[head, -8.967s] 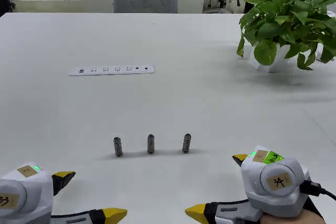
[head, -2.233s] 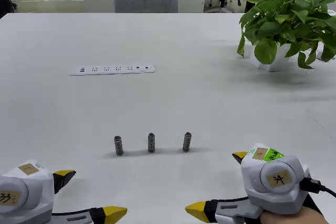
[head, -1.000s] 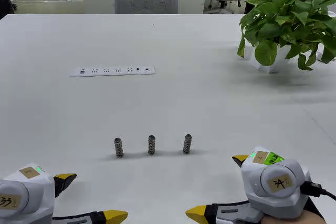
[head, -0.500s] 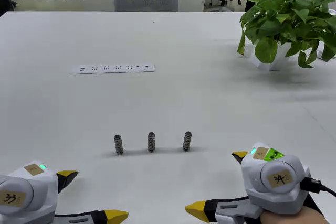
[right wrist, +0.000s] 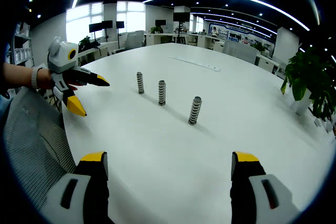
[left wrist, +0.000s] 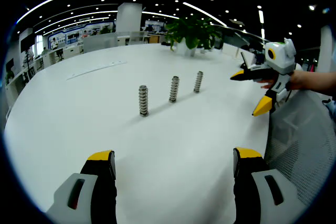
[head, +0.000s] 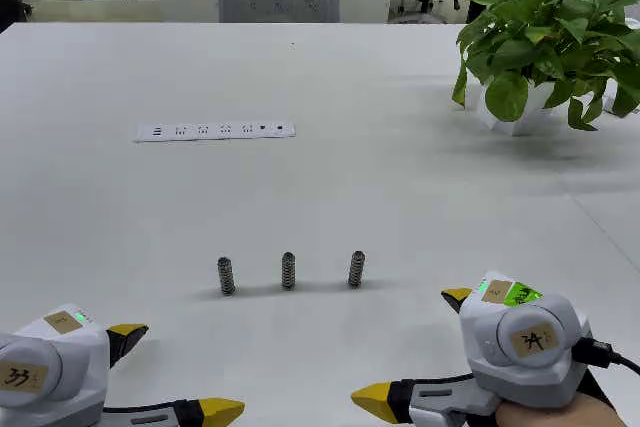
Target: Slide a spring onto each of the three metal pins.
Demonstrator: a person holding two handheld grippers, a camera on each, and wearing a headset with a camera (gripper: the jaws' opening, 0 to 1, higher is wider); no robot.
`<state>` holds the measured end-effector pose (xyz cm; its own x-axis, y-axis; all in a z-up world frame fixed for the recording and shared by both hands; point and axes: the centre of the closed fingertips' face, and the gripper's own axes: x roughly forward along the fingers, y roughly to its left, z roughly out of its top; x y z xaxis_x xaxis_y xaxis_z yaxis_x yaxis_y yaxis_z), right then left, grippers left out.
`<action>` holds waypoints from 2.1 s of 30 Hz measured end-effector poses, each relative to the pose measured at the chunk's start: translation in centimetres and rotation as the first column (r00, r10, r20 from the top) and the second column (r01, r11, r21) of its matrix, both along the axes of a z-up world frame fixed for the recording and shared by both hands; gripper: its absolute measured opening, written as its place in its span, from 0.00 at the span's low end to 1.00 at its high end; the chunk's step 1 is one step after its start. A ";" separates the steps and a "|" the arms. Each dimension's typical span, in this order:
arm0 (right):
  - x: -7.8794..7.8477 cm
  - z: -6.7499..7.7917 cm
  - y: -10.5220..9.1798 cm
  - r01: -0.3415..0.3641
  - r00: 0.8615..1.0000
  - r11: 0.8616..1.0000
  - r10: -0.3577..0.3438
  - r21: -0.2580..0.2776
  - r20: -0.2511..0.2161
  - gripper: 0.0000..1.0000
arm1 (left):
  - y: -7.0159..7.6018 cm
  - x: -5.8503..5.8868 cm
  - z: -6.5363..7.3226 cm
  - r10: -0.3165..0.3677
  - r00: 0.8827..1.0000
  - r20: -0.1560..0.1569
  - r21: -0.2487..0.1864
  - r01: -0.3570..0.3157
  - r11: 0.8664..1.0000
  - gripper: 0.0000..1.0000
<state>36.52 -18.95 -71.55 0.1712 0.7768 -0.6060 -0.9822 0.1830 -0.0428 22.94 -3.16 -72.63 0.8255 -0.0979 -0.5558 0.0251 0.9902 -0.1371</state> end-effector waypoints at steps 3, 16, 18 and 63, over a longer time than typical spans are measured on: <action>0.0 -0.1 0.0 0.000 1.000 1.000 0.000 0.001 -0.001 0.99 | -0.1 0.0 0.1 0.001 1.000 0.002 -0.001 -0.001 1.000 0.95; 0.0 -0.1 0.1 0.002 1.000 1.000 -0.002 0.003 -0.006 0.99 | -0.2 0.1 0.1 0.001 1.000 0.003 -0.003 -0.001 1.000 0.95; 0.0 -0.1 0.1 0.001 1.000 1.000 -0.001 0.003 -0.007 0.99 | -0.1 0.1 0.1 0.000 1.000 0.003 -0.003 0.000 1.000 0.95; 0.0 0.2 0.1 0.007 1.000 1.000 -0.007 0.009 -0.004 0.99 | 0.3 0.1 0.4 0.020 1.000 0.018 -0.001 -0.020 1.000 0.95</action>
